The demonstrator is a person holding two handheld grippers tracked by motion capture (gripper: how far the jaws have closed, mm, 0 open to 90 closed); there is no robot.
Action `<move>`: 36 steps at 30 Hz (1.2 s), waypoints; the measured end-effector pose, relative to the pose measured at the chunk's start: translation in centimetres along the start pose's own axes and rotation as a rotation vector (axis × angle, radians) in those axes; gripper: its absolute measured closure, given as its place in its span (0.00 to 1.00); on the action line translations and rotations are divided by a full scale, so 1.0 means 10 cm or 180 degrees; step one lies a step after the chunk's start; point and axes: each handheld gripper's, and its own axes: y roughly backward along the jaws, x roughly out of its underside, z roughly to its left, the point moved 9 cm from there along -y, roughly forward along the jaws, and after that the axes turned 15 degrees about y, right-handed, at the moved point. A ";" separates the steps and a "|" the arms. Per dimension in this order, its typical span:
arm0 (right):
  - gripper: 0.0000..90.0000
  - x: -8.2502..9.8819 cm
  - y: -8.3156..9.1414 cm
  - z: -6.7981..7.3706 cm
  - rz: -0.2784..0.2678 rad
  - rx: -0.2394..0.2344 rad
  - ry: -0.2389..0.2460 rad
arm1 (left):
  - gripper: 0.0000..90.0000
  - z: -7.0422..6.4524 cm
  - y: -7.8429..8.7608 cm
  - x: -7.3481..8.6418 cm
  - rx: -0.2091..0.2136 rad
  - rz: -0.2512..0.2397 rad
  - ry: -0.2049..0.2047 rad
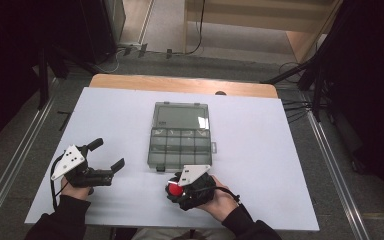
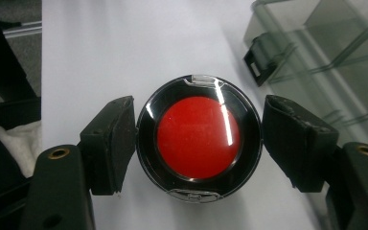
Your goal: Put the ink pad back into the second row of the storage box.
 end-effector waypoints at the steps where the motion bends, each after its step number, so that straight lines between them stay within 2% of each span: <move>1: 0.34 0.00 0.00 0.00 0.0000 0.0000 0.0000 | 0.00 0.00 0.00 0.00 0.0000 0.0000 0.0000; 6: 0.34 -0.07 0.11 -0.14 -0.0071 0.0111 -0.0022 | 0.00 0.00 0.00 0.00 -0.0002 0.0000 0.0001; 16: 0.34 -0.16 0.18 -0.34 -0.0108 0.0241 -0.0027 | 0.00 0.00 0.00 0.00 0.0003 0.0001 0.0002; 36: 0.34 -0.09 0.22 -0.68 -0.0079 0.0463 -0.0157 | 0.00 -0.01 0.00 0.00 0.0012 0.0004 0.0001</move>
